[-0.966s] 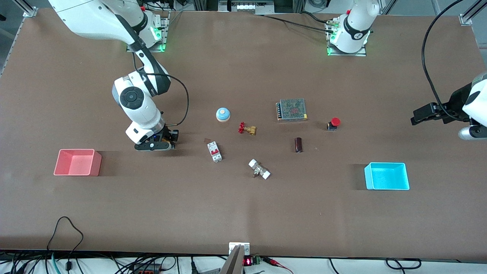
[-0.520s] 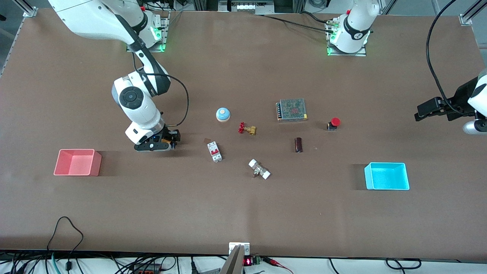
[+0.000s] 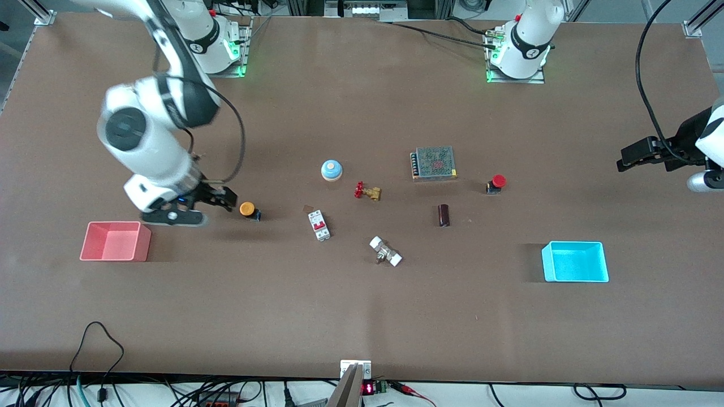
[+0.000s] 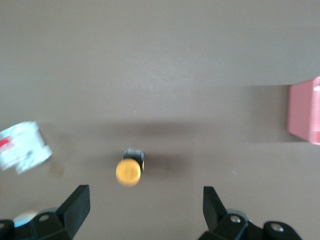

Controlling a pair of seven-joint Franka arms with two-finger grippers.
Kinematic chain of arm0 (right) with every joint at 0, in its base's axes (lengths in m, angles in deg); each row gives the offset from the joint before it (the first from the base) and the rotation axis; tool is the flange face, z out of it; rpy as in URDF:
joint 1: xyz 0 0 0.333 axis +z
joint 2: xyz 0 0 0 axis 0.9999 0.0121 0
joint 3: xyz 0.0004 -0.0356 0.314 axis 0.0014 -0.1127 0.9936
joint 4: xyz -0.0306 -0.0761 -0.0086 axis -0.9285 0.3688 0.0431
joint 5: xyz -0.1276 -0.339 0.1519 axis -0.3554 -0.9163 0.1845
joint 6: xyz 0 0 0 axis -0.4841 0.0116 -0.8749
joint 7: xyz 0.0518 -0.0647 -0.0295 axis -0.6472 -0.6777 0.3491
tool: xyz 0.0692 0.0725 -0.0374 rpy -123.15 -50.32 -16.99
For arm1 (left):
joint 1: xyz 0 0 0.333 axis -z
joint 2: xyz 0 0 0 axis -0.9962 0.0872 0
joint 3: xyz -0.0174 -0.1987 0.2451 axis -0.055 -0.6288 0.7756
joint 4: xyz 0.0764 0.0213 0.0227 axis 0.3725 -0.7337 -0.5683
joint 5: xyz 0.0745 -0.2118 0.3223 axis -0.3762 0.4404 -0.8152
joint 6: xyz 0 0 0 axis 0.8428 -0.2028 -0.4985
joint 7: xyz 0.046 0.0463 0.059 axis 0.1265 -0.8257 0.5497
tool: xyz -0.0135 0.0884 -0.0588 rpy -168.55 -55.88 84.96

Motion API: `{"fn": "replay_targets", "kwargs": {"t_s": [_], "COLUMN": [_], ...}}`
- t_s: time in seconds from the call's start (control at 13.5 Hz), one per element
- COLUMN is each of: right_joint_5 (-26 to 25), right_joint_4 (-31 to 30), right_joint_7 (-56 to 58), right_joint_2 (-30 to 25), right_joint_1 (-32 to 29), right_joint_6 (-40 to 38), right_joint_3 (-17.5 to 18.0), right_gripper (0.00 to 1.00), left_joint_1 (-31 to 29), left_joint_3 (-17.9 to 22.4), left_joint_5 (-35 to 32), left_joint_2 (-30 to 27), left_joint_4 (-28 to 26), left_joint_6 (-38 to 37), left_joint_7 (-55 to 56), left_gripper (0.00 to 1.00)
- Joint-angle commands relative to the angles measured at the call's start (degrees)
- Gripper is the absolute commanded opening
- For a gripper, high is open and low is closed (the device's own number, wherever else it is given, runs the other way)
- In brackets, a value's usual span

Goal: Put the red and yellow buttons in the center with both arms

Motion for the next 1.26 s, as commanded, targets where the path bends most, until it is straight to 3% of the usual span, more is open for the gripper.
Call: {"fn": "replay_targets", "kwargs": {"t_s": [0.0,0.15,0.37,0.82,1.19], "right_joint_5": [2.90,3.08,3.08,3.08,3.08], "right_joint_4": [9.50,17.93,23.06,17.37,17.09], "right_joint_7": [6.26,6.26,6.34,5.20,5.99], "right_joint_2": [-2.43,-2.71,-2.79,-3.14,-3.32], "right_joint_1": [-2.54,-2.54,-2.63,-2.01,-2.36], "right_joint_6": [-14.09,-26.22,-34.09,-27.61,-27.07], "right_joint_3": [-3.92,-8.33,-10.71,-10.01,-10.10], "right_gripper": [1.00,1.00,1.00,1.00,1.00], "left_joint_1": [-0.16,-0.16,-0.24,-0.51,-0.51], "left_joint_3": [-0.54,-0.45,-0.37,-0.54,-0.54], "left_joint_5": [-0.85,-0.85,-0.85,-0.85,-0.85], "left_joint_2": [-2.32,-2.32,-2.67,-3.11,-3.47], "left_joint_4": [-1.88,-1.97,-2.76,-3.29,-3.73], "left_joint_6": [0.49,0.49,0.40,0.49,0.49], "left_joint_7": [-1.07,-0.81,-0.63,-0.46,0.60], "left_gripper": [1.00,1.00,1.00,1.00,1.00]}}
